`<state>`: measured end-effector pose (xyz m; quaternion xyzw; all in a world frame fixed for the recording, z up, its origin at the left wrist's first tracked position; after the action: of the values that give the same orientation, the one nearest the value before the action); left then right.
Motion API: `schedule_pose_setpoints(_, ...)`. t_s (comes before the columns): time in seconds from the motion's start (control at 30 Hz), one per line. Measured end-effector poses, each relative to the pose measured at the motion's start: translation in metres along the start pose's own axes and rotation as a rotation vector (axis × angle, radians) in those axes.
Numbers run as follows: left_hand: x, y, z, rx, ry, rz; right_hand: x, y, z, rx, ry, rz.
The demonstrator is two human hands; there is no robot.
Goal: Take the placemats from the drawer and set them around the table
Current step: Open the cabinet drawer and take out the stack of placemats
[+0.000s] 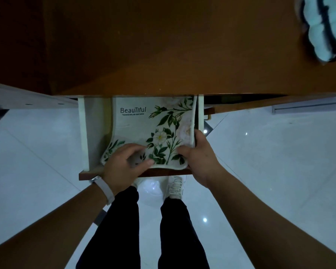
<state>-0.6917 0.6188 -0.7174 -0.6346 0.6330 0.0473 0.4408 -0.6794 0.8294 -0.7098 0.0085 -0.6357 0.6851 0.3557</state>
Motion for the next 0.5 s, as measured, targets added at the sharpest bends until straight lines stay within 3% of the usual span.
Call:
schedule_pose_setpoints(0.17,0.014,-0.003,-0.004,-0.04,-0.1,-0.272,0.01,-0.021,-0.022,0.044,0.008,-0.02)
schedule_pose_setpoints(0.37,0.011,0.018,-0.002,0.248,0.273,-0.385,0.02,-0.03,-0.042,0.096,-0.003,0.003)
schedule_pose_setpoints(0.5,0.025,0.025,0.0,0.368,0.321,-0.454,0.017,-0.025,-0.05,0.117,-0.041,0.005)
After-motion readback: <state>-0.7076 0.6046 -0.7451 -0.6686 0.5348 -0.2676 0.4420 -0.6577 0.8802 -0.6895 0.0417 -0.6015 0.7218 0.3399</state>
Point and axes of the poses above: each hand's wrist, its own y-axis towards the middle knuckle, its own z-axis out of the palm, x = y × z, the point moved 6 cm from there along y, towards the middle knuckle, and after that the axes turned 15 degrees about y, right-handed, at the moved point
